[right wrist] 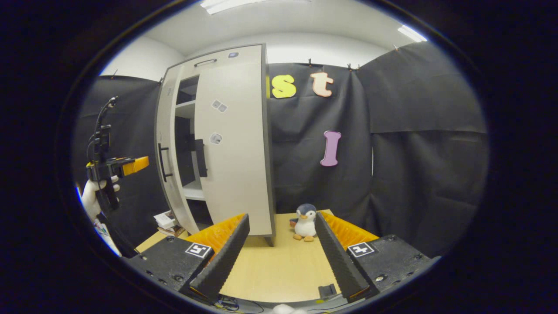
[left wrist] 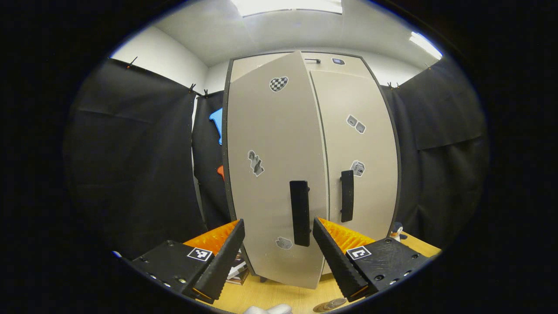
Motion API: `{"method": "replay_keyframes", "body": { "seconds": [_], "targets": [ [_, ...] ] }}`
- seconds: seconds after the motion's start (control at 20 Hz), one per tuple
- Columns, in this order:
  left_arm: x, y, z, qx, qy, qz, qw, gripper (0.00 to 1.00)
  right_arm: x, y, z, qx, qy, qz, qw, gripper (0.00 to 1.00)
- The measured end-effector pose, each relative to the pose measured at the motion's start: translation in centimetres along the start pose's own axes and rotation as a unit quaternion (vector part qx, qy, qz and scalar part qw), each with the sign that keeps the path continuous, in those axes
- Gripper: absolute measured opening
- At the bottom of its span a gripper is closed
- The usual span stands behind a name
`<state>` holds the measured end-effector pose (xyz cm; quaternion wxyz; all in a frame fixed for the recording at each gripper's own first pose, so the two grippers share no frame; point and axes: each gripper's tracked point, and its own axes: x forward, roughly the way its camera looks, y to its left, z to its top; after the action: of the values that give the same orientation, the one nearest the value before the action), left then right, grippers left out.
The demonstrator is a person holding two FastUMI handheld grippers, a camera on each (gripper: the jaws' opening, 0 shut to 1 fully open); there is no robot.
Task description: Grasp the bottle in the cabinet with the left hand and place it on the coaster, then close the right door with the right hand and the left door with the left hand.
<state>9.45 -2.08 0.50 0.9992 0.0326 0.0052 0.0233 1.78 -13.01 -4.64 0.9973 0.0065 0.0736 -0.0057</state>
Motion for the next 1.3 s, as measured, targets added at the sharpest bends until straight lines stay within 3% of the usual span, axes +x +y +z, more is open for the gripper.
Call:
{"method": "replay_keyframes", "body": {
  "seconds": [0.5,0.85,1.3],
  "targets": [
    [-7.9,0.3,0.4,0.008,-0.005,-0.011,1.0,0.95,0.9,3.8,2.7,-0.004,-0.03,0.023,0.999,0.99],
    [-12.2,1.1,-3.2,-0.023,0.026,-0.004,0.999,0.95,0.6,4.6,2.6,-0.003,-0.038,0.016,0.999,0.99],
    [-12.4,2.5,-4.5,-0.039,0.033,0.011,0.999,0.96,0.5,6.0,1.8,-0.012,-0.033,0.014,0.999,0.99]
  ]
}}
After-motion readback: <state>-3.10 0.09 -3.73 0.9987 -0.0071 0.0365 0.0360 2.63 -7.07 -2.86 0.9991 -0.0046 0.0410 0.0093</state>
